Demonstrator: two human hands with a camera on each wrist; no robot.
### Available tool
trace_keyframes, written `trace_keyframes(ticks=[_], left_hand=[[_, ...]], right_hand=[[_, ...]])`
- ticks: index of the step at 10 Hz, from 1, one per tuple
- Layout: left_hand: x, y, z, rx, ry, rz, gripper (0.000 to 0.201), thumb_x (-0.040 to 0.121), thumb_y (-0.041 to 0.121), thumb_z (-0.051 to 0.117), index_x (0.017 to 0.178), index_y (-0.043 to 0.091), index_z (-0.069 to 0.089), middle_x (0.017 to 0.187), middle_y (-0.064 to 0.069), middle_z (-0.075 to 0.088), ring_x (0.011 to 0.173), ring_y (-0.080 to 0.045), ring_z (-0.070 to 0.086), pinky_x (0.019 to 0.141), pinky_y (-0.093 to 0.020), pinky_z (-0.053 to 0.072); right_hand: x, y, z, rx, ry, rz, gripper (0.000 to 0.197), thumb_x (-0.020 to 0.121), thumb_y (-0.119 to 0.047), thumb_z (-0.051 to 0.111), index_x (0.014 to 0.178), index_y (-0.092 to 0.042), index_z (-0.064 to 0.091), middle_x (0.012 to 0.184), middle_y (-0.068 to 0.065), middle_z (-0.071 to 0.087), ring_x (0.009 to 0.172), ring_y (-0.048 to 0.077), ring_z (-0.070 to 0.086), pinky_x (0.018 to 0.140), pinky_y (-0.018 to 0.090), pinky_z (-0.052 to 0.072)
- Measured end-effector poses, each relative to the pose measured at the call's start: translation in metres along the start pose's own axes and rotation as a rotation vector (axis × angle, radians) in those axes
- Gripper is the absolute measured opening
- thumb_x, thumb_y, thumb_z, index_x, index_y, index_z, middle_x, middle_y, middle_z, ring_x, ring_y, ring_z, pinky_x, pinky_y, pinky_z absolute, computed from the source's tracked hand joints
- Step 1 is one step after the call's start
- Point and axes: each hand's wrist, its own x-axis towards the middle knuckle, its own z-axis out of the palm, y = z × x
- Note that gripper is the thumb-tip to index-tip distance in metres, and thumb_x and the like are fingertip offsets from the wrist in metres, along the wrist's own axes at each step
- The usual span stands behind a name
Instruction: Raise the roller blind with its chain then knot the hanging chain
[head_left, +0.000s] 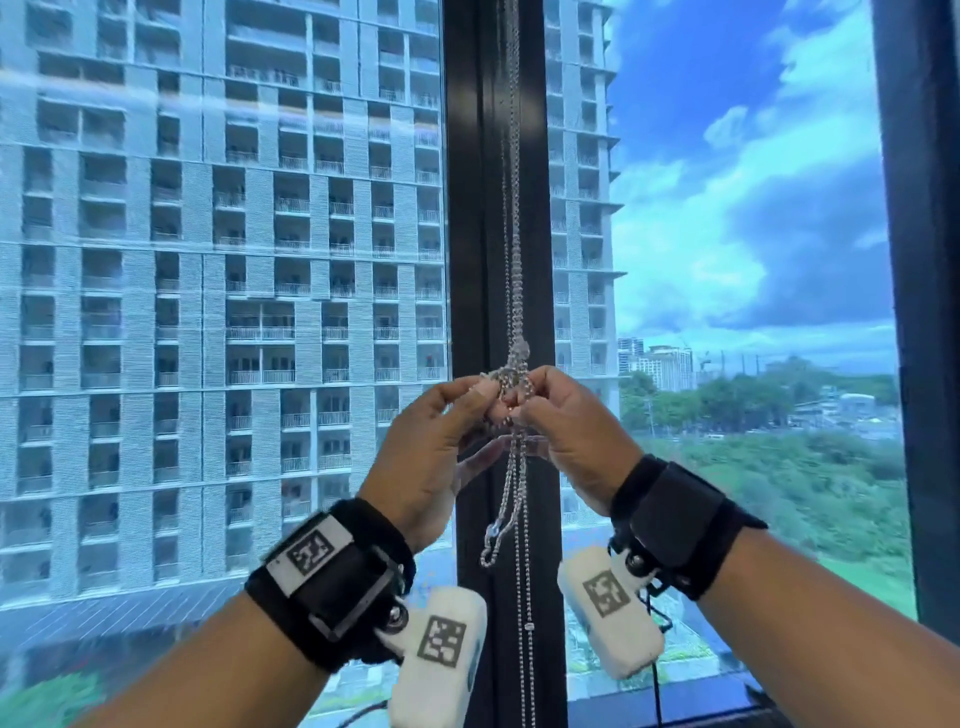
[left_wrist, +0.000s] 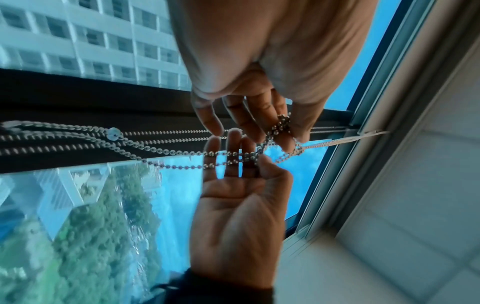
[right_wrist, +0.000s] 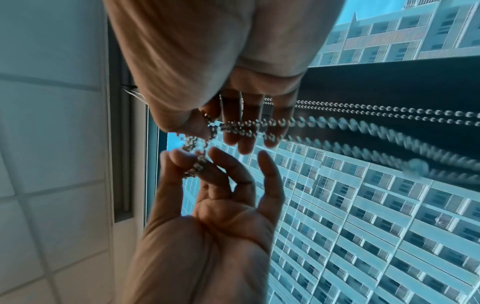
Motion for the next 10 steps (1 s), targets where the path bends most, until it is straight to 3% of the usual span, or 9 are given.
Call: trace_keyframes(ticks=[1,2,3,5,6,7,8,9,10], left_hand=[[-0.004,-0.011,-0.003,0.049,0.003,-0.008,0.023,0.09,0.018,0.069,0.112,0.009,0.066,0.086,-0.005,0.072,0.08,-0.016,0.068,0.081,-0.032,0.056],[-0.006,-0.011,-0.001,0.149,-0.002,0.014,0.027,0.089,0.013,0.071,0.115,0.008,0.068,0.103,-0.016,0.076,0.091,-0.025,0.074,0.083,-0.033,0.057],[-0.011,-0.013,-0.001,0.277,-0.055,0.044,0.033,0.085,0.003,0.073,0.117,0.01,0.069,0.108,-0.017,0.075,0.1,-0.03,0.073,0.091,-0.038,0.057],[-0.027,-0.015,-0.014,0.685,0.009,0.171,0.027,0.089,0.019,0.07,0.105,0.041,0.072,0.094,0.006,0.076,0.087,-0.007,0.072,0.091,-0.035,0.056],[-0.029,-0.016,-0.037,0.808,0.018,0.141,0.023,0.089,0.028,0.07,0.111,0.032,0.067,0.103,0.007,0.069,0.086,-0.002,0.067,0.074,-0.021,0.051],[-0.029,-0.015,-0.059,0.934,-0.013,0.129,0.02,0.089,0.03,0.07,0.108,0.035,0.066,0.113,0.009,0.064,0.091,0.007,0.063,0.065,-0.01,0.047],[-0.03,-0.003,-0.08,1.039,-0.032,0.122,0.024,0.09,0.032,0.069,0.114,0.032,0.065,0.124,0.01,0.061,0.109,0.004,0.058,0.094,-0.026,0.05],[-0.032,0.021,-0.101,1.226,-0.003,0.116,0.039,0.092,0.05,0.058,0.127,0.033,0.061,0.136,0.01,0.056,0.122,-0.007,0.054,0.102,-0.032,0.041],[-0.034,0.034,-0.11,1.246,0.045,0.077,0.046,0.094,0.056,0.049,0.133,0.033,0.059,0.142,0.01,0.054,0.127,-0.011,0.051,0.102,-0.029,0.037]], right_hand=[[-0.002,-0.002,0.0,0.112,-0.034,0.079,0.026,0.088,-0.002,0.049,0.112,-0.012,0.051,0.085,0.003,0.064,0.08,0.016,0.063,0.071,0.034,0.055],[-0.005,-0.005,0.0,0.144,-0.031,0.084,0.026,0.093,-0.026,0.055,0.117,-0.019,0.056,0.089,0.001,0.063,0.079,0.015,0.061,0.072,0.034,0.052],[-0.01,0.001,0.001,-0.002,0.029,0.036,0.02,0.099,-0.037,0.049,0.096,-0.021,0.059,0.082,-0.001,0.06,0.075,0.013,0.058,0.068,0.032,0.05],[-0.018,0.025,-0.004,-0.191,0.126,-0.001,0.009,0.099,-0.029,0.043,0.097,-0.02,0.046,0.077,0.009,0.056,0.056,0.023,0.056,0.053,0.037,0.05],[-0.016,0.034,-0.013,-0.418,0.149,-0.016,0.025,0.09,-0.052,0.042,0.101,-0.03,0.043,0.07,-0.001,0.05,0.057,0.02,0.047,0.061,0.043,0.044],[-0.011,0.031,-0.02,-0.506,0.099,0.008,0.025,0.094,-0.049,0.043,0.105,-0.027,0.045,0.075,0.004,0.054,0.06,0.02,0.051,0.06,0.041,0.046],[-0.009,0.025,-0.024,-0.615,0.096,0.022,0.036,0.099,-0.042,0.045,0.129,-0.021,0.046,0.114,0.014,0.064,0.091,0.021,0.062,0.078,0.038,0.053],[-0.009,0.014,-0.02,-0.711,0.162,-0.063,0.067,0.098,-0.049,0.043,0.153,-0.018,0.022,0.158,0.004,0.029,0.144,0.019,0.029,0.117,0.042,0.027],[-0.008,0.009,-0.017,-0.802,0.146,-0.171,0.069,0.099,-0.046,0.044,0.155,-0.015,0.018,0.163,0.002,0.016,0.15,0.015,0.012,0.122,0.037,0.013]])
